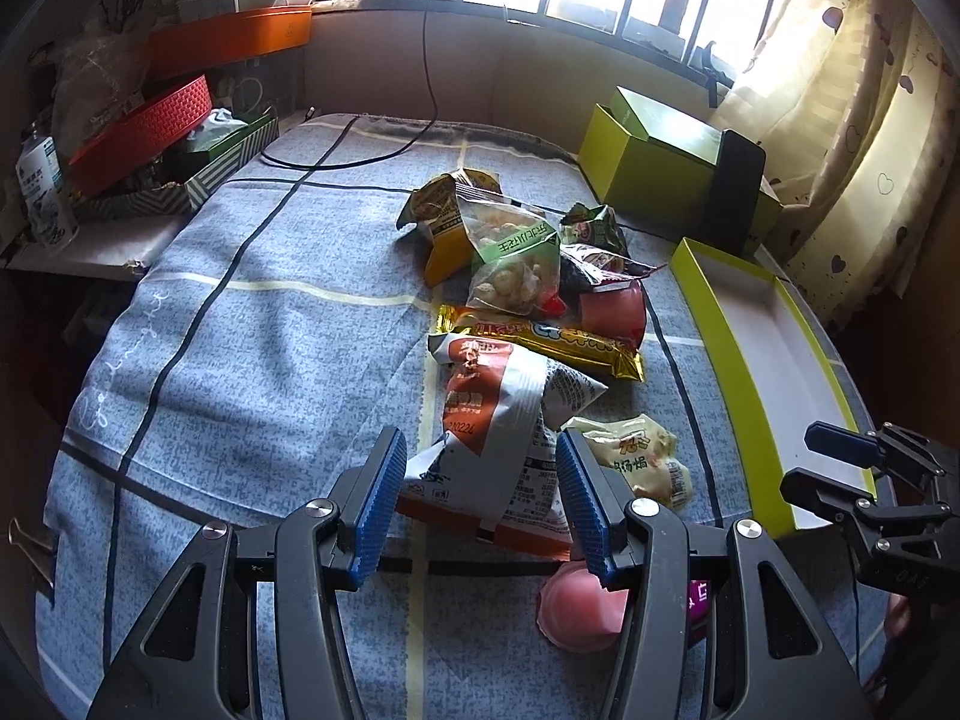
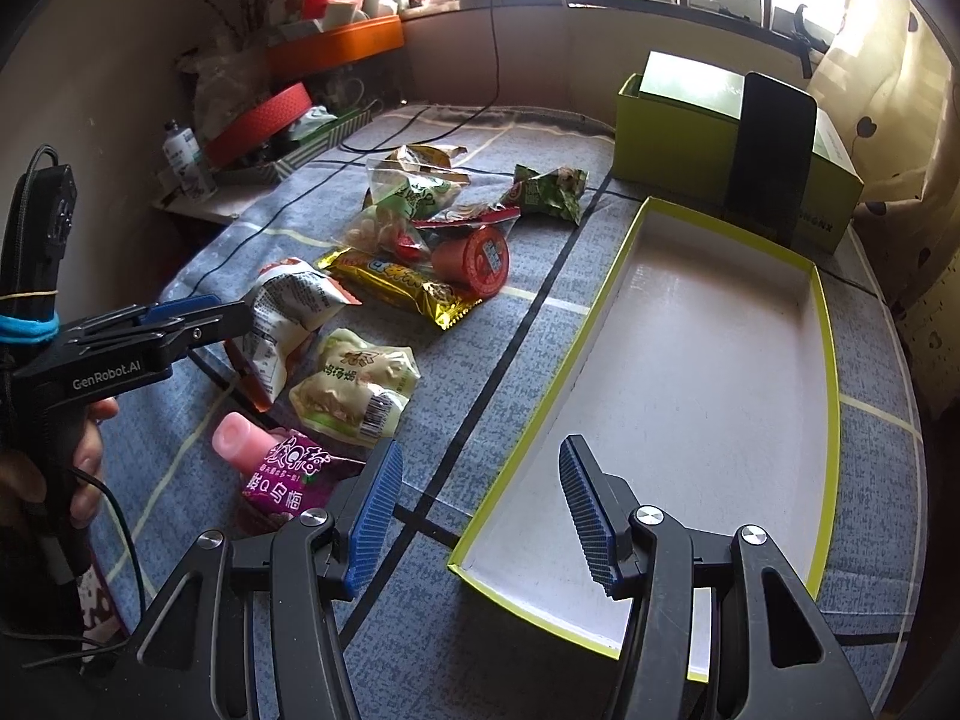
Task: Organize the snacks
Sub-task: 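Reach the left gripper to the white orange-label bag and close on it, then grasp the clear green-label bag with the right gripper while the left gripper holds the white bag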
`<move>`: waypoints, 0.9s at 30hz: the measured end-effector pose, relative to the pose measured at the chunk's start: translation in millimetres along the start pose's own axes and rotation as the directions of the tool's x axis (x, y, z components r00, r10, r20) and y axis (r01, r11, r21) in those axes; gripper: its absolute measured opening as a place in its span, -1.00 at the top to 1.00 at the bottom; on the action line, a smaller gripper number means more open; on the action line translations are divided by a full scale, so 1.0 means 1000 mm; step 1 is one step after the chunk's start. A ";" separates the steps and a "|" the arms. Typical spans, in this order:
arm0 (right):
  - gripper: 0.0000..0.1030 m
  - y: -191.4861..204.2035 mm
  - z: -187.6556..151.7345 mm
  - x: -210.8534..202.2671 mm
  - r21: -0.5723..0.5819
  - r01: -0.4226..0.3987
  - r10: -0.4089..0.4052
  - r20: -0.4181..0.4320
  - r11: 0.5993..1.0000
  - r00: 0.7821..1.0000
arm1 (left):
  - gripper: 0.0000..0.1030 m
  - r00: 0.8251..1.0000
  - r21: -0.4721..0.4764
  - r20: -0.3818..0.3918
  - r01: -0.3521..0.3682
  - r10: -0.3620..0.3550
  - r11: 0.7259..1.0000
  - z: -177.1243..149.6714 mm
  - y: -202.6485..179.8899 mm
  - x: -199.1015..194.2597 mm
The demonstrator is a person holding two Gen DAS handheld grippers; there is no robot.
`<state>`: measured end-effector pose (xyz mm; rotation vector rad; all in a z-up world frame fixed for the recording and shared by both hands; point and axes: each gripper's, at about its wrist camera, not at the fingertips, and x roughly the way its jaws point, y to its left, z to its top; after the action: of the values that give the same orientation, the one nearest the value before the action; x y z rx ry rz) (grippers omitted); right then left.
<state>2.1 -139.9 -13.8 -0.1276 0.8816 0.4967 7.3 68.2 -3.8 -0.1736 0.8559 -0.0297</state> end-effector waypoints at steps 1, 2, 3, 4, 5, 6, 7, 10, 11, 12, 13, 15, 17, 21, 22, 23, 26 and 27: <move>-0.04 0.000 0.001 0.000 -0.001 -0.001 0.001 0.002 1.000 1.000 | -0.03 1.000 0.004 0.001 0.003 -0.003 1.000 0.001 0.000 0.001; -0.04 0.001 0.002 0.001 -0.003 -0.002 0.002 0.004 1.000 1.000 | -0.04 1.000 0.009 0.001 0.005 -0.005 1.000 0.002 -0.001 0.002; -0.04 0.001 0.004 0.001 -0.005 -0.004 0.004 0.005 1.000 1.000 | -0.08 1.000 0.018 -0.002 0.004 -0.004 1.000 0.003 -0.001 0.005; -0.05 0.002 0.005 0.001 -0.008 -0.005 0.005 0.007 1.000 1.000 | -0.10 1.000 0.026 -0.005 0.005 -0.005 1.000 0.003 -0.002 0.007; -0.05 0.002 0.006 0.002 -0.011 -0.007 0.007 0.007 1.000 1.000 | -0.10 1.000 0.037 -0.008 0.011 -0.010 0.999 0.004 -0.004 0.009; -0.05 0.003 0.008 0.002 -0.014 -0.008 0.008 0.009 1.000 1.000 | -0.10 1.000 0.046 -0.014 0.015 -0.014 0.999 0.005 -0.005 0.012; -0.05 0.003 0.009 0.003 -0.017 -0.009 0.009 0.010 1.000 1.000 | -0.10 1.000 0.052 -0.021 0.012 -0.011 0.999 0.005 -0.005 0.015; -0.06 0.004 0.015 0.006 -0.022 -0.013 0.013 0.014 1.000 1.000 | -0.10 0.999 0.058 -0.042 0.009 -0.006 0.998 0.005 -0.005 0.027; -0.06 0.004 0.017 0.008 -0.023 -0.015 0.015 0.015 1.000 1.000 | -0.10 0.999 0.056 -0.051 0.013 -0.010 0.998 0.005 -0.004 0.030; -0.06 0.004 0.020 0.009 -0.023 -0.017 0.017 0.015 1.000 1.000 | -0.10 0.998 0.057 -0.059 0.014 -0.011 0.998 0.004 -0.004 0.034; -0.06 0.004 0.022 0.010 -0.023 -0.018 0.018 0.016 1.000 1.000 | -0.10 0.998 0.059 -0.065 0.013 -0.009 0.998 0.004 -0.004 0.038; -0.06 0.004 0.027 0.013 -0.025 -0.017 0.017 0.018 1.000 1.000 | -0.10 0.997 0.064 -0.072 0.016 -0.012 0.998 0.003 -0.005 0.043; -0.06 0.004 0.032 0.015 -0.025 -0.019 0.020 0.021 1.000 1.000 | -0.10 0.997 0.065 -0.078 0.020 -0.014 0.998 0.001 -0.005 0.048; -0.06 0.003 0.045 0.020 -0.019 -0.023 0.024 0.029 1.000 0.999 | -0.07 0.997 0.057 -0.078 0.012 -0.008 0.998 -0.002 -0.002 0.053; -0.06 0.003 0.048 0.021 -0.017 -0.026 0.026 0.030 1.000 0.999 | -0.05 0.998 0.058 -0.068 0.008 -0.005 0.998 -0.003 -0.002 0.052; -0.06 0.003 0.051 0.022 -0.014 -0.029 0.030 0.032 0.999 0.999 | -0.04 0.998 0.054 -0.063 0.006 -0.003 0.999 -0.003 -0.001 0.051; -0.06 0.006 0.063 0.027 -0.007 -0.042 0.042 0.034 0.999 0.999 | 0.04 0.999 0.034 -0.040 0.002 0.000 0.999 -0.002 0.005 0.047; -0.06 0.007 0.067 0.029 -0.006 -0.048 0.049 0.036 0.999 0.998 | 0.07 1.000 0.024 -0.031 -0.001 0.001 1.000 -0.001 0.008 0.046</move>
<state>61.4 -102.3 6.7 -0.1014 0.8496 0.5449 36.3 71.1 -40.0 -0.1505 0.8859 -0.0417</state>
